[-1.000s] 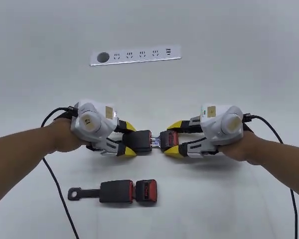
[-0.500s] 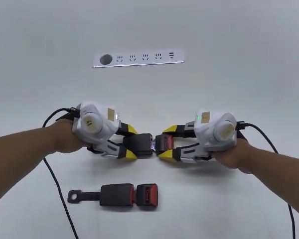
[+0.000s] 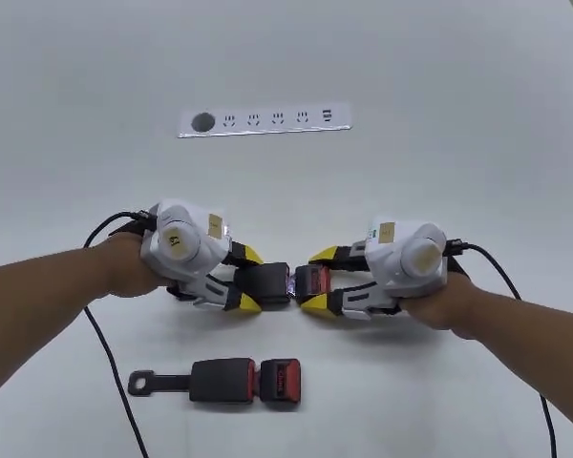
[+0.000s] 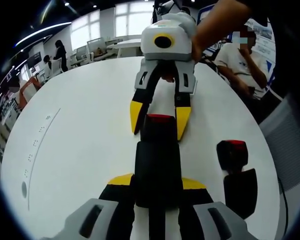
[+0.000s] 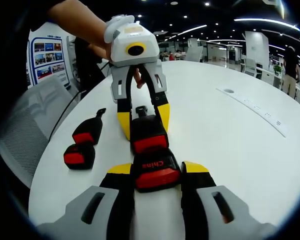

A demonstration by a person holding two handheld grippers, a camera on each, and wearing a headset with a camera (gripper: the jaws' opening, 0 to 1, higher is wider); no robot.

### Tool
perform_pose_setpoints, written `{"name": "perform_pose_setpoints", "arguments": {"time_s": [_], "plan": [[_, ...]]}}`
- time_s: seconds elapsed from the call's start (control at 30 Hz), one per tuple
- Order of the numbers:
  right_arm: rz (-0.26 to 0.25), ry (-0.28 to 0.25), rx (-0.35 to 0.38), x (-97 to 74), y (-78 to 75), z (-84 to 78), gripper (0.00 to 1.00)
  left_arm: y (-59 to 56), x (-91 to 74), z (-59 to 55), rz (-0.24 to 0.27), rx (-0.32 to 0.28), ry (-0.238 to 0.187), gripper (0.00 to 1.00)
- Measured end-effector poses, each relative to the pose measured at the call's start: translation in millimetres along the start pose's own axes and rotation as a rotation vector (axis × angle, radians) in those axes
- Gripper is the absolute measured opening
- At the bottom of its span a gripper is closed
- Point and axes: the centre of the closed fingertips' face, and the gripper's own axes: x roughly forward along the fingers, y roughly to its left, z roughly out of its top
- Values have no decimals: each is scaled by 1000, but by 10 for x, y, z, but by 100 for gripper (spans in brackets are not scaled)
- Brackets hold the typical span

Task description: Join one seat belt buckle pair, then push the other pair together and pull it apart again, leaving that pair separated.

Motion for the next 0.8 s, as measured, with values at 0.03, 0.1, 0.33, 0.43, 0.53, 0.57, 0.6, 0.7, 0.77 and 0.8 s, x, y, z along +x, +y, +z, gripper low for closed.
{"name": "perform_pose_setpoints", "arguments": {"time_s": [0.03,0.1,0.33,0.43,0.53,0.57,0.6,0.7,0.77,0.8], "plan": [[-2,1,-1,-5,9,9,34,-3,-1,2,-2,1,1,33],[-3,3,-1,1,9,7,34,-12,-3,15,-6,6,6,33],[-3,7,-4,4,13,2,34,-4,-5,-4,-12,16,20,33],[-2,8,-4,6,11,-1,34,9,-2,-22,-12,16,21,33],[-1,7,-5,10,12,-1,34,7,6,-26,-12,18,23,33],[-1,8,-6,10,14,0,34,7,6,-26,-12,18,23,33],[-1,8,-6,11,14,0,34,10,6,-29,-12,20,24,33],[-1,9,-9,11,21,5,34,6,4,-24,-13,22,25,33],[1,9,-13,10,25,10,34,8,3,-24,-14,26,26,34],[2,8,-13,10,25,11,34,11,3,-28,-15,28,27,34]]}}
